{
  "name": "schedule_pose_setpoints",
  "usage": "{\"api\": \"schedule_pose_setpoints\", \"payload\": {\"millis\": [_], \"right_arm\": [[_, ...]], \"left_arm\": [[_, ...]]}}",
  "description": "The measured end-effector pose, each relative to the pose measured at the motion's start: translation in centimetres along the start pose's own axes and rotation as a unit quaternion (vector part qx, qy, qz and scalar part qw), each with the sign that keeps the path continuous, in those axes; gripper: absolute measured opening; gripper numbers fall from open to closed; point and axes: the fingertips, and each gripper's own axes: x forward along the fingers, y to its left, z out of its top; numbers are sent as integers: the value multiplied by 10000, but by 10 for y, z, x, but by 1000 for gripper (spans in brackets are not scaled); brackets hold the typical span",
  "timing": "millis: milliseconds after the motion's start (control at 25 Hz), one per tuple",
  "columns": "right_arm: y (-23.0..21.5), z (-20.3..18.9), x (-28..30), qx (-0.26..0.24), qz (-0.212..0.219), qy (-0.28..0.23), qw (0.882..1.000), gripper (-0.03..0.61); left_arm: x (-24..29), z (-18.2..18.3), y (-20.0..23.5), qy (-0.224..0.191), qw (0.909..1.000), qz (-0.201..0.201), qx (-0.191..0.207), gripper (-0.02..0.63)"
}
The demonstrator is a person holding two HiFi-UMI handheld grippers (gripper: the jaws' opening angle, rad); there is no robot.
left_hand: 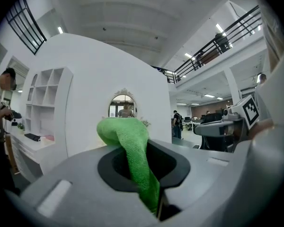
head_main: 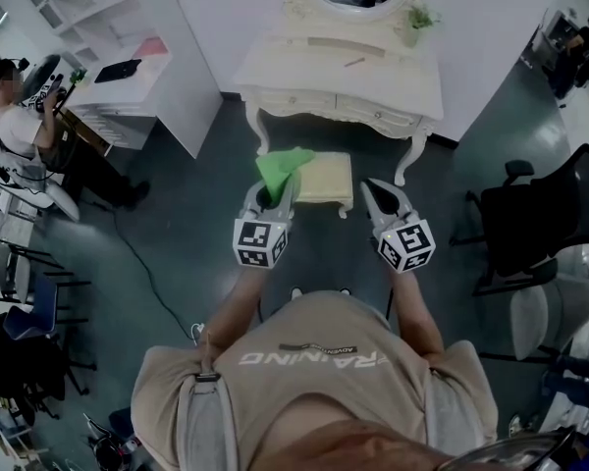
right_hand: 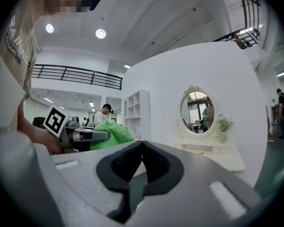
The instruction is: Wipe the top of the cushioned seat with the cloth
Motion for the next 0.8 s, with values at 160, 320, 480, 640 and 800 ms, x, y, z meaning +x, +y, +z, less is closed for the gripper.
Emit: {"api": "schedule_pose_setpoints", "payload": {"millis": [160,320,480,640,800], "right_arm": [[9,2,-6,-49,-4,-72,10000,2],[12,9,-6,-186,66,-97,9998,2],[15,16,-3,-211,69,-112,9997,2],[24,10,-3,-231,165,-47,9996,2],[31,5,-6,-197,243,-5,9995,2]], "left_arm": [[-13,6,-4,-219,9997,50,22,48],[-17,4,-3,-219,9997,102,-40,48],[-21,9,-3,-230,9997,50,-10,48],[-28,6,-6,-267,9996,33,5,48],[-33,-4,-10,-198,9998,15,-24,48]]}}
